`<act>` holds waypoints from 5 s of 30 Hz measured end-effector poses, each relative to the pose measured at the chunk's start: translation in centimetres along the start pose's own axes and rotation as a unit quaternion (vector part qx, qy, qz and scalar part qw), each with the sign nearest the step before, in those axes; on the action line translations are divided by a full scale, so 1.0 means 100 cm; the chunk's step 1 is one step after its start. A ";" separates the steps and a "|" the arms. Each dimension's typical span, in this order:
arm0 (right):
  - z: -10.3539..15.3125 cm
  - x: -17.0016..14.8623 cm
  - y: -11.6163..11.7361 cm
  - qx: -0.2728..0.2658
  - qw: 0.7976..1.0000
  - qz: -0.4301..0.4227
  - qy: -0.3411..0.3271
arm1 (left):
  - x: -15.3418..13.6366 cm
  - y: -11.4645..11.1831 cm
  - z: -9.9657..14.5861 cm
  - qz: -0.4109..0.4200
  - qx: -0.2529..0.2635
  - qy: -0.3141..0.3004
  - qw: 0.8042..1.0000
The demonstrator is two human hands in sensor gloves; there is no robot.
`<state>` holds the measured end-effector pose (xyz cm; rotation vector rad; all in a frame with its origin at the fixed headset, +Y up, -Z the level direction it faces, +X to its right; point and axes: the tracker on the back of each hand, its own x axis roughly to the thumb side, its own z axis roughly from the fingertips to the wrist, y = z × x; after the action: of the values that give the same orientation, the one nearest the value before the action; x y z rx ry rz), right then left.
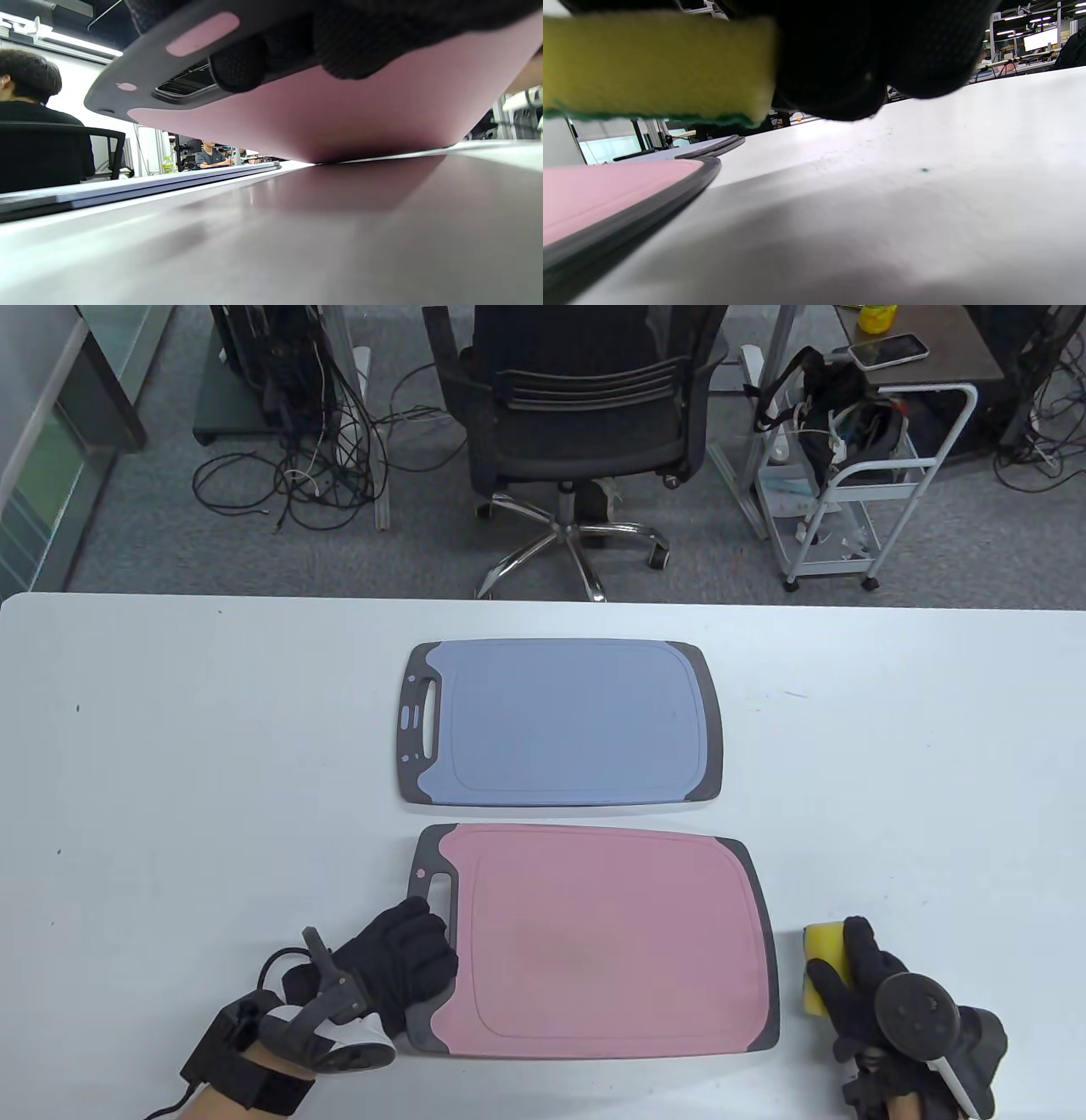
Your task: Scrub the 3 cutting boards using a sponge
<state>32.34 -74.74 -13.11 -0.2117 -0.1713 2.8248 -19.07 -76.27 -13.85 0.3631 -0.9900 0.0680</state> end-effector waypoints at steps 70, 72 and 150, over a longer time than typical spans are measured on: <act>-0.041 0.209 0.077 0.155 0.962 0.169 -0.151 | 0.007 -0.009 -0.018 -0.001 -0.063 -0.006 0.998; -0.015 0.261 0.084 0.144 0.941 0.173 -0.253 | 0.008 -0.008 -0.018 -0.007 -0.062 -0.010 0.998; -0.019 0.109 0.054 0.164 0.973 0.156 -0.046 | 0.005 -0.010 -0.022 0.006 -0.065 -0.002 0.998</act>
<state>20.76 -76.34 -17.16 -0.0347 0.3397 3.1176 -16.83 -76.55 -14.74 0.2377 -0.9943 0.0141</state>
